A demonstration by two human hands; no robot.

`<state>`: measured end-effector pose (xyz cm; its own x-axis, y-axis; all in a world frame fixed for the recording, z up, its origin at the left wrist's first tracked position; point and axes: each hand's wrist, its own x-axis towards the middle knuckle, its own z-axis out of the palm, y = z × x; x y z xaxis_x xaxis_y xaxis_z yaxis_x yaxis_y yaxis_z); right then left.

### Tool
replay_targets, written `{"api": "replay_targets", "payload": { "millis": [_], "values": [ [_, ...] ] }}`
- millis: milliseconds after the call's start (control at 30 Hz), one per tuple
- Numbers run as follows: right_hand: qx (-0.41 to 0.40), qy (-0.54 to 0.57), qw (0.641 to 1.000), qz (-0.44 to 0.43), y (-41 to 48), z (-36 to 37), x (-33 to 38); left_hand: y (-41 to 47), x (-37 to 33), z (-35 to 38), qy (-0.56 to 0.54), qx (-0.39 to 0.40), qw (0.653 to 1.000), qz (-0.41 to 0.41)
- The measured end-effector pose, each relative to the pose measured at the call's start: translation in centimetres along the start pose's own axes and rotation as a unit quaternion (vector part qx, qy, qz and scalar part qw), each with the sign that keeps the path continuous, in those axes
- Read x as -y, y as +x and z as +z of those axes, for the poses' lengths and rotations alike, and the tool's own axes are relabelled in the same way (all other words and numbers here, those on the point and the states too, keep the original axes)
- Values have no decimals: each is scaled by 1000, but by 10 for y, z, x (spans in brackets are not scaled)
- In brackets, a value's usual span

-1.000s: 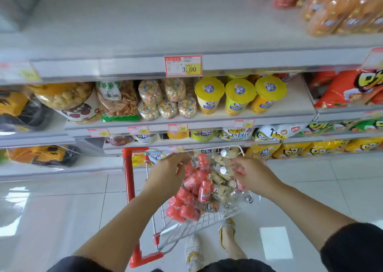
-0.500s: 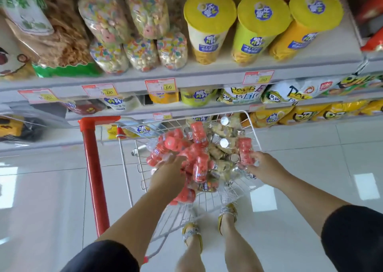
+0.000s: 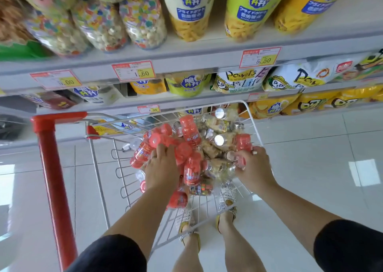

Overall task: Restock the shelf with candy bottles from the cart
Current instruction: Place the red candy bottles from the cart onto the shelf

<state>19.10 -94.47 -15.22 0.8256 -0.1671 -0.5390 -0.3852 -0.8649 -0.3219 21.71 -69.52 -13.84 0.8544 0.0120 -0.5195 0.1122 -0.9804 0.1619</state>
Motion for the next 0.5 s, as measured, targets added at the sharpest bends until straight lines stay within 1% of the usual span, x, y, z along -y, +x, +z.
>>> {"api": "replay_targets", "payload": {
  "millis": [100, 233, 333, 400, 467, 500],
  "values": [
    [-17, 32, 999, -9, -4, 3, -1, -1, -1, 5, 12, -27, 1000, -5],
    [6, 39, 999, -19, -3, 10, -3, -12, 2, 8, -40, -49, 998, 0],
    [48, 15, 999, 4, 9, 11, -7, -23, 0, 3, -122, -51, 991, -9],
    [61, 10, 998, -7, 14, 6, -7, -31, -4, -4, -181, -48, 982, -28],
    [72, 54, 996, -26, 11, 0, -3, -40, -10, -19, -267, -32, 962, -49],
    [78, 81, 993, -38, 5, -3, -1, -47, -15, -31, -322, -11, 945, -60]
  ]
}}
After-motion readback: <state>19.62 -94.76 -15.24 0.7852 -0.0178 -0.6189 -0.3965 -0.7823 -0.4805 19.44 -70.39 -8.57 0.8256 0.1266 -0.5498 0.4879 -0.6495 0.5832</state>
